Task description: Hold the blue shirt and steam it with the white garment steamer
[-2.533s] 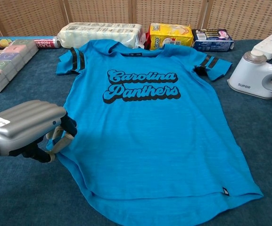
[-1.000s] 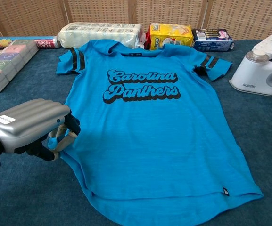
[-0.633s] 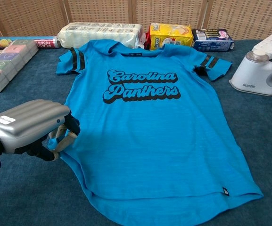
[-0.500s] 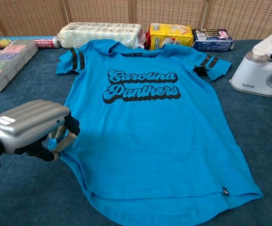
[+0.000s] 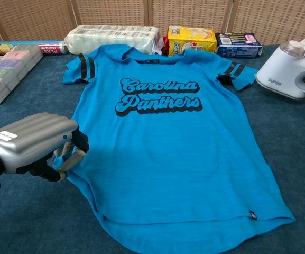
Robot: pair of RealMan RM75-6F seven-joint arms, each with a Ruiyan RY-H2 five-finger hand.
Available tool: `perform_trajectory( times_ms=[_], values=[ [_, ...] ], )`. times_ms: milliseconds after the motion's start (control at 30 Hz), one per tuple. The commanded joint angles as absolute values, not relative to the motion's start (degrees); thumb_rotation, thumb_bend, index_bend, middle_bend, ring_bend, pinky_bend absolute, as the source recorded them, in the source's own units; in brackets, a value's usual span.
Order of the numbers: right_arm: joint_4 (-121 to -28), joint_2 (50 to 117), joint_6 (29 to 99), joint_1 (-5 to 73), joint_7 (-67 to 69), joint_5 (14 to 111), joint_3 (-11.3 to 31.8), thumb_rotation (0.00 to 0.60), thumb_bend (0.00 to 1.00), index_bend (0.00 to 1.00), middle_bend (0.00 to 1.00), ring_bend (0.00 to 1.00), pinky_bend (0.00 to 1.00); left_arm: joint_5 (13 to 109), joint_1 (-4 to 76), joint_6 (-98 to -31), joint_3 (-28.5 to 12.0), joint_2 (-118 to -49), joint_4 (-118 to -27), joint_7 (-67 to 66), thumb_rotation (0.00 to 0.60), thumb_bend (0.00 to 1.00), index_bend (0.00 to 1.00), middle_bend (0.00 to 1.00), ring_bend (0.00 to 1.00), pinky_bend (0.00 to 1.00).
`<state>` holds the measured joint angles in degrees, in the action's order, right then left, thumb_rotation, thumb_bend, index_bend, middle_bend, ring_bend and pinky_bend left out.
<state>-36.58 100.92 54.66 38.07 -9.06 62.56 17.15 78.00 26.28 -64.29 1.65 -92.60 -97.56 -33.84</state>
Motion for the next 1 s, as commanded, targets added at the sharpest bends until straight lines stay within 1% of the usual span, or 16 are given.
perform_trajectory(
  times_ms=[33, 133, 200, 533, 633, 800, 1000],
  values=[
    [-37.53, 100.12, 55.28, 37.58, -8.36, 62.83, 17.55, 0.600, 0.36, 0.71, 0.78, 0.81, 0.81, 78.02, 26.28, -64.32, 1.68, -92.57, -97.61, -33.85, 0.600, 0.44, 0.81, 0.71, 0.57, 0.50],
    [-39.28, 98.96, 56.10, 37.03, -7.77, 63.20, 17.69, 0.600, 0.36, 0.71, 0.78, 0.81, 0.81, 78.17, 26.27, -64.47, 1.73, -92.54, -97.71, -33.95, 0.600, 0.44, 0.81, 0.71, 0.57, 0.50],
    [-42.26, 97.22, 57.91, 36.51, -7.56, 64.50, 17.40, 0.600, 0.36, 0.71, 0.78, 0.81, 0.81, 78.41, 26.25, -64.65, 1.80, -92.43, -97.89, -34.06, 0.600, 0.44, 0.81, 0.71, 0.57, 0.50],
    [-56.02, 91.23, 61.12, 35.13, -12.65, 66.34, 16.49, 0.600, 0.36, 0.71, 0.77, 0.81, 0.81, 78.58, 26.37, -64.73, 1.78, -92.04, -98.35, -34.43, 0.600, 0.44, 0.81, 0.71, 0.57, 0.50],
    [-64.58, 88.89, 62.49, 35.59, -18.05, 67.63, 15.78, 0.600, 0.36, 0.71, 0.77, 0.81, 0.81, 79.04, 26.41, -64.94, 1.82, -91.82, -98.74, -34.42, 0.600, 0.44, 0.81, 0.71, 0.57, 0.50],
    [-72.67, 87.05, 62.26, 36.10, -25.44, 65.62, 15.55, 0.600, 0.36, 0.71, 0.77, 0.81, 0.81, 79.13, 26.54, -64.78, 1.85, -91.59, -98.82, -34.44, 0.600, 0.44, 0.81, 0.71, 0.57, 0.50],
    [-78.44, 87.16, 62.41, 37.26, -32.45, 63.50, 15.06, 0.600, 0.36, 0.71, 0.77, 0.81, 0.81, 78.99, 26.76, -64.44, 1.72, -91.71, -98.76, -34.36, 0.600, 0.44, 0.81, 0.71, 0.57, 0.50]
  ],
)
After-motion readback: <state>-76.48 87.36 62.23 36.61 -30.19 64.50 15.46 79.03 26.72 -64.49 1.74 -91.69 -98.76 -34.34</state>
